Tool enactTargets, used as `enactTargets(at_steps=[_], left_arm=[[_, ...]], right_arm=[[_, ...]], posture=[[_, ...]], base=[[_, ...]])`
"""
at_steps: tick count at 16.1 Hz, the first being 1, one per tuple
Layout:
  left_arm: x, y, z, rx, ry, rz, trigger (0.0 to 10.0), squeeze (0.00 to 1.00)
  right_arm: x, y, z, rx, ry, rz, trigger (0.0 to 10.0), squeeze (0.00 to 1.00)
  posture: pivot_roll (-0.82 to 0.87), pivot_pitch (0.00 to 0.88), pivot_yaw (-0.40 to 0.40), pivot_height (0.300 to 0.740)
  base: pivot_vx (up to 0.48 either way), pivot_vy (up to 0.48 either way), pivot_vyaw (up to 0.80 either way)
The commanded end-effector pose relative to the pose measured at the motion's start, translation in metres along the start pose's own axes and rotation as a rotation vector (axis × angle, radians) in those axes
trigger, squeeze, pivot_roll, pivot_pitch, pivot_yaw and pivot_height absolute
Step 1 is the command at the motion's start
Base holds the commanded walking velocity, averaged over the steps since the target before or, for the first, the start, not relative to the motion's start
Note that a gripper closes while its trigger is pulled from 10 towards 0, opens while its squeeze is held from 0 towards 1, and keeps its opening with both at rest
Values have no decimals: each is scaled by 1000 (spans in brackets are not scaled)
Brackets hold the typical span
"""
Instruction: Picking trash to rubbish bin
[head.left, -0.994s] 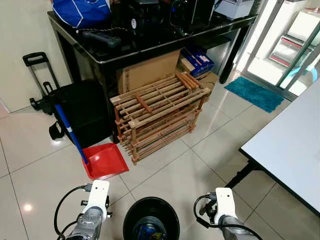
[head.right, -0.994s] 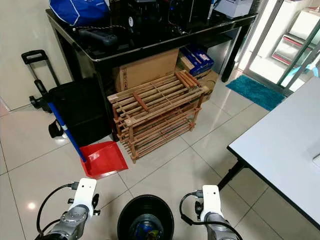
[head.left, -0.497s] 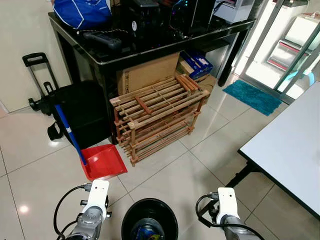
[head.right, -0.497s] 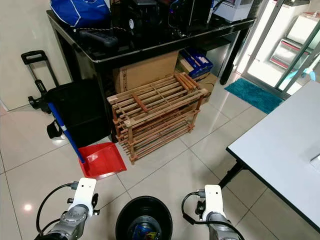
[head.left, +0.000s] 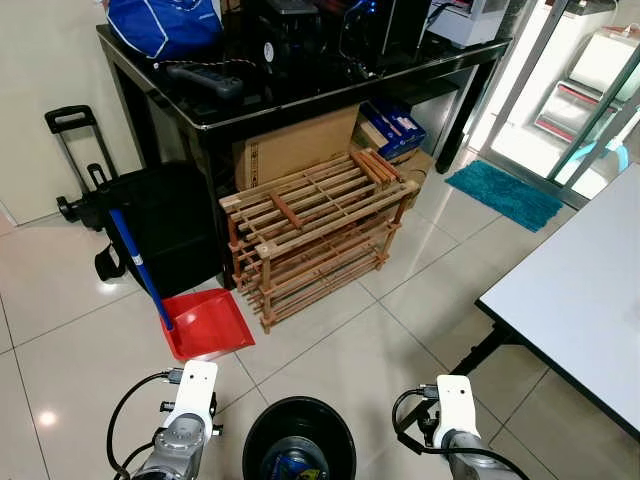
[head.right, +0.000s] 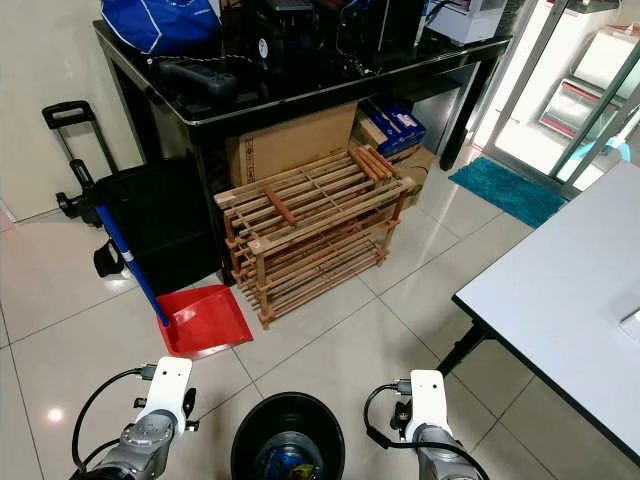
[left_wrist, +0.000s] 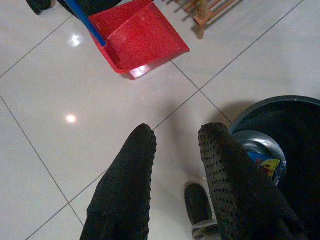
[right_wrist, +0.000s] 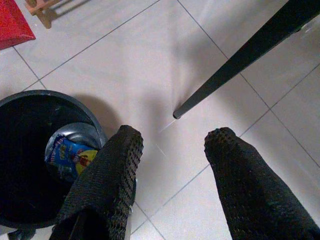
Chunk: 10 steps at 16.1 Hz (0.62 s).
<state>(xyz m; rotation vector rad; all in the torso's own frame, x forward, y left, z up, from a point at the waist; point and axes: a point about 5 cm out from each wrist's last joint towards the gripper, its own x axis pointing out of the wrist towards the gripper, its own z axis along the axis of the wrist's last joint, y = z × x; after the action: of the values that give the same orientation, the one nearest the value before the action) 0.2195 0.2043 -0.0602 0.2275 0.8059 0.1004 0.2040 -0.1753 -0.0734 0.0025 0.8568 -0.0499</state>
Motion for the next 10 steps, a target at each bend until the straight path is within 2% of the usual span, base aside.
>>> enactTargets(at_steps=[1,7,10], left_arm=[[-1,-2,-6,-11,23,8,10000,0],[-2,-4,-9,-14,31,0,10000,0],[-2,-4,-9,-10,32,-2,10000,0]], right_arm=[[-1,-4,-2,8,4,-6,10000,0],[-1,-3,-4,2,8,4,10000,0],[-1,-3,-4,0,9,7,10000,0]], posture=[[34,0,-85,740],[32,0,-89,740],[33,0,-91,740]], base=[[0,0,0],[-40,0,0],[-240,0,0]])
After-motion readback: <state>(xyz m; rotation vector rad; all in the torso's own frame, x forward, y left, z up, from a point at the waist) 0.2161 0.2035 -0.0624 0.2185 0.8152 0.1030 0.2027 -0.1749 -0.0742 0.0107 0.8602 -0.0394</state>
